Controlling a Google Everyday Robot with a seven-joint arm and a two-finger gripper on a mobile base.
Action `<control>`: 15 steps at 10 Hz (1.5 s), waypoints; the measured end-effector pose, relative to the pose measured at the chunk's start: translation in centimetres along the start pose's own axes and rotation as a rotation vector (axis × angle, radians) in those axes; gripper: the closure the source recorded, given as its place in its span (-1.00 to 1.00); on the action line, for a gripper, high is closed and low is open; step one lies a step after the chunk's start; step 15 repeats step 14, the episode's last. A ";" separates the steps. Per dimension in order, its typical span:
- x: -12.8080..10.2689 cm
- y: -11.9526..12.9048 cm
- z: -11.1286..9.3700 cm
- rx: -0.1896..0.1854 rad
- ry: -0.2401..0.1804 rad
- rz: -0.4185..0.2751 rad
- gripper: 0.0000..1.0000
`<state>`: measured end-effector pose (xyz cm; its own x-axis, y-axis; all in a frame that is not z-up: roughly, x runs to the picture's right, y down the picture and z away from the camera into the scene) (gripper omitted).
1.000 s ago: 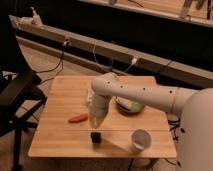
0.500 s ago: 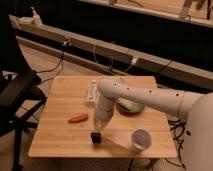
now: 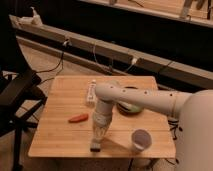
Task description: Knock the eraser over
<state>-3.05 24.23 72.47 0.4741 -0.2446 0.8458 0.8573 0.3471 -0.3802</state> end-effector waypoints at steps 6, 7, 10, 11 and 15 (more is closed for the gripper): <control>1.1 -0.2 -1.4 0.024 0.027 -0.010 0.51; 1.3 0.1 -1.4 0.030 0.030 -0.004 0.51; 2.0 -1.5 -0.7 0.038 0.031 -0.013 0.51; 1.6 -1.5 -0.9 0.029 0.030 -0.020 0.51; 1.7 -1.2 -1.0 0.026 0.028 -0.006 0.51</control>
